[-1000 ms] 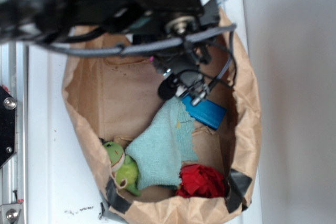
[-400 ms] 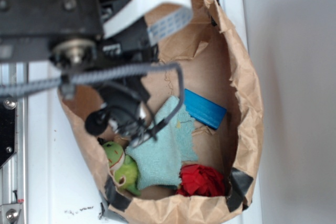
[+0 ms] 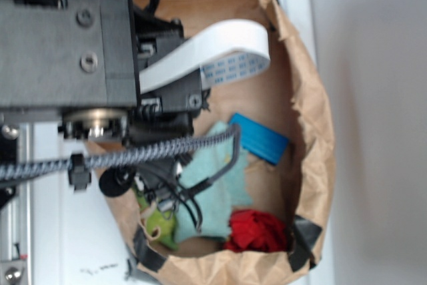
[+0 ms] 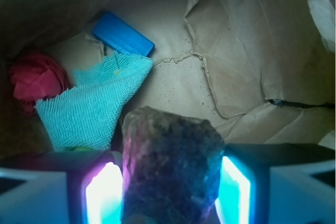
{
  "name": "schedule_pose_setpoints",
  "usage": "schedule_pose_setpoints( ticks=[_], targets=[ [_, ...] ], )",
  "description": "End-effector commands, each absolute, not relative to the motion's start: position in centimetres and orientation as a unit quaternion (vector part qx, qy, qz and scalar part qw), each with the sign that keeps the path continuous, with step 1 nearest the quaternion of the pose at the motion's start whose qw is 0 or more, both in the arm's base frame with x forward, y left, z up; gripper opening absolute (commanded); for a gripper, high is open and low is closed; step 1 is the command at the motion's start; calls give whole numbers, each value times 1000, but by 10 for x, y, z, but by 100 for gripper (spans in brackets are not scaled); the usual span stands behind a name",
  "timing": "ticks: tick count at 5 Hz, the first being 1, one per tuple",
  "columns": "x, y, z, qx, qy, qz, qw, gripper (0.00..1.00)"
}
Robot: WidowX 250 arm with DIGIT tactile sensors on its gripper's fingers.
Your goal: Grab the rock.
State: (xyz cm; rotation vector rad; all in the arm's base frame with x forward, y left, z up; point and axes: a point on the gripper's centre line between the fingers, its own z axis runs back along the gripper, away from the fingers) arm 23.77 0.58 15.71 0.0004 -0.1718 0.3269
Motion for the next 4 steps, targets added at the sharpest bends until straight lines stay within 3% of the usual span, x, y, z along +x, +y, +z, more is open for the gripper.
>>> schedule_pose_setpoints(
  ticks=[1,3,4],
  targets=[
    [261,16,175,-29,-157,63,985,0],
    [294,25,170,-36,-162,75,983,0],
    [293,24,168,-41,-171,88,980,0]
  ],
)
